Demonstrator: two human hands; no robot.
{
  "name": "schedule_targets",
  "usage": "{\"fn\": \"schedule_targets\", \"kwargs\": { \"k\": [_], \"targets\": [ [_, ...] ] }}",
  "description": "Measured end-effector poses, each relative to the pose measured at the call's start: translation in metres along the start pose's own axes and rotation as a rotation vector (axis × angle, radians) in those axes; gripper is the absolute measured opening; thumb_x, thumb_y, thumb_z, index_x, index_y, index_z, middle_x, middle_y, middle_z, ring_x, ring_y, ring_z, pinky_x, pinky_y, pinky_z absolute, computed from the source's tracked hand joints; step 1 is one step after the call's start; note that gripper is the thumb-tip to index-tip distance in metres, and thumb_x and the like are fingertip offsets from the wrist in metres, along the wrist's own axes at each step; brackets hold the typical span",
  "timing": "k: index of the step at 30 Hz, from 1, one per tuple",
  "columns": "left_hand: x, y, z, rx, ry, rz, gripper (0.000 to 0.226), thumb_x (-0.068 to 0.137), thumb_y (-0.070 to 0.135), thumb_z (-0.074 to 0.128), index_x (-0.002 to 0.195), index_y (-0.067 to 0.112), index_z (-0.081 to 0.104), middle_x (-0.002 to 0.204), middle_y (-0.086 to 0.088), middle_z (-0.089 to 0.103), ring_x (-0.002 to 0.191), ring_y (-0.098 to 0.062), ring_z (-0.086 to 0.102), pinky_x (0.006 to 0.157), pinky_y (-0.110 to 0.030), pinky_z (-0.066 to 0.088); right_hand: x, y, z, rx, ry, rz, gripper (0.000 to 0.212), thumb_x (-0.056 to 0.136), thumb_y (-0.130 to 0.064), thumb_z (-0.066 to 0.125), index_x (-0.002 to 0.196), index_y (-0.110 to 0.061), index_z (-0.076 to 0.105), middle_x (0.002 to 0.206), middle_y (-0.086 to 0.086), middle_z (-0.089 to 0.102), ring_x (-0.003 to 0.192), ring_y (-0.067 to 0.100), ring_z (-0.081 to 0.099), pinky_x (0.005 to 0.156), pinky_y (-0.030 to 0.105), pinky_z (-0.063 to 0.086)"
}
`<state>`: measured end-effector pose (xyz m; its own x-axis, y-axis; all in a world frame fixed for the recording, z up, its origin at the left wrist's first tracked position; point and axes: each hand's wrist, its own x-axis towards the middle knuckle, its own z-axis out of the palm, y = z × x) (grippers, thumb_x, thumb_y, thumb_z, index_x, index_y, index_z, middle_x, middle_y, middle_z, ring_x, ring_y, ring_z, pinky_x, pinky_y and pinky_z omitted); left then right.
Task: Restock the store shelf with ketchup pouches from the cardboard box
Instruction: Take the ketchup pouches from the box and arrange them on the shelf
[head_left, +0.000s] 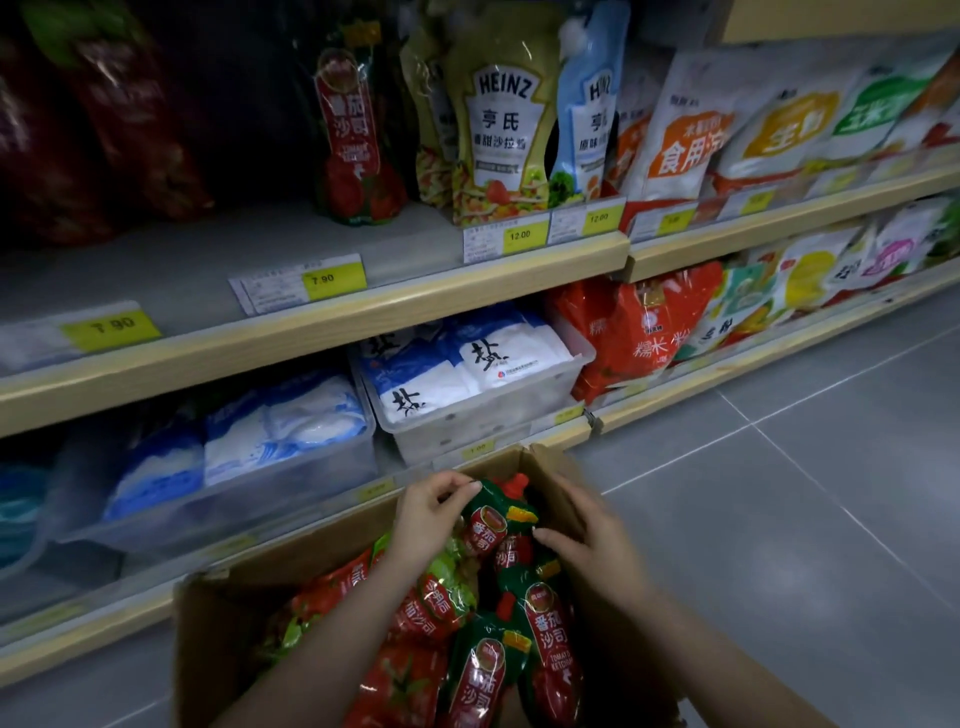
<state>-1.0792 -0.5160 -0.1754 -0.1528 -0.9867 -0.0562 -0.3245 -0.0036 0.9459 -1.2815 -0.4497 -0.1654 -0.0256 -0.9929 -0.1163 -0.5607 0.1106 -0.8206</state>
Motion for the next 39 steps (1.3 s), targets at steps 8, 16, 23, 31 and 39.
{"fn": "schedule_targets", "kwargs": {
  "k": [8, 16, 23, 31, 39],
  "targets": [
    [0.003, 0.069, -0.025, -0.336, -0.036, 0.024, 0.015, 0.086, 0.013, 0.063, 0.075, 0.022, 0.07, 0.073, 0.006, 0.073, 0.069, -0.007, 0.069, 0.061, -0.015, 0.053, 0.031, -0.062, -0.011, 0.433, -0.107, -0.018, 0.043, 0.071, -0.004, 0.074, 0.108, -0.018, 0.057, 0.11, 0.002, 0.067, 0.106, 0.017, 0.063, 0.09, 0.034, 0.052],
    [-0.015, 0.072, -0.035, 0.061, -0.239, -0.058, 0.065, 0.063, 0.024, 0.084, 0.121, 0.019, 0.056, 0.114, 0.008, 0.063, 0.102, -0.006, 0.061, 0.093, -0.028, 0.05, 0.036, -0.105, -0.032, 0.462, -0.036, -0.086, 0.029, 0.07, -0.009, 0.075, 0.094, -0.019, 0.063, 0.096, 0.002, 0.072, 0.083, 0.009, 0.069, 0.071, 0.022, 0.057],
    [-0.02, 0.066, -0.04, 0.101, -0.136, -0.026, 0.037, 0.058, 0.028, 0.086, 0.089, 0.031, 0.066, 0.091, 0.01, 0.072, 0.083, -0.003, 0.068, 0.086, -0.036, 0.055, 0.028, -0.128, -0.029, 0.368, -0.118, -0.105, 0.039, 0.07, -0.014, 0.077, 0.104, -0.021, 0.059, 0.104, -0.003, 0.067, 0.097, 0.009, 0.062, 0.083, 0.026, 0.052],
    [-0.021, 0.114, -0.105, 0.408, 0.046, 0.249, 0.063, 0.067, 0.066, 0.063, 0.118, 0.03, 0.058, 0.111, 0.018, 0.061, 0.1, -0.001, 0.058, 0.091, -0.023, 0.048, 0.043, -0.173, -0.048, 0.377, -0.09, -0.181, 0.031, 0.071, -0.009, 0.076, 0.097, -0.016, 0.061, 0.101, 0.004, 0.068, 0.095, 0.016, 0.065, 0.083, 0.032, 0.054],
    [0.014, 0.162, -0.212, 0.962, 0.533, 0.56, 0.044, 0.083, 0.044, 0.057, 0.116, 0.014, 0.06, 0.11, -0.004, 0.063, 0.104, -0.025, 0.055, 0.086, -0.039, 0.041, 0.09, -0.264, -0.089, 0.316, -0.021, -0.417, 0.032, 0.069, -0.011, 0.078, 0.092, -0.024, 0.06, 0.096, -0.006, 0.068, 0.091, 0.007, 0.064, 0.078, 0.023, 0.052]
  ]
}}
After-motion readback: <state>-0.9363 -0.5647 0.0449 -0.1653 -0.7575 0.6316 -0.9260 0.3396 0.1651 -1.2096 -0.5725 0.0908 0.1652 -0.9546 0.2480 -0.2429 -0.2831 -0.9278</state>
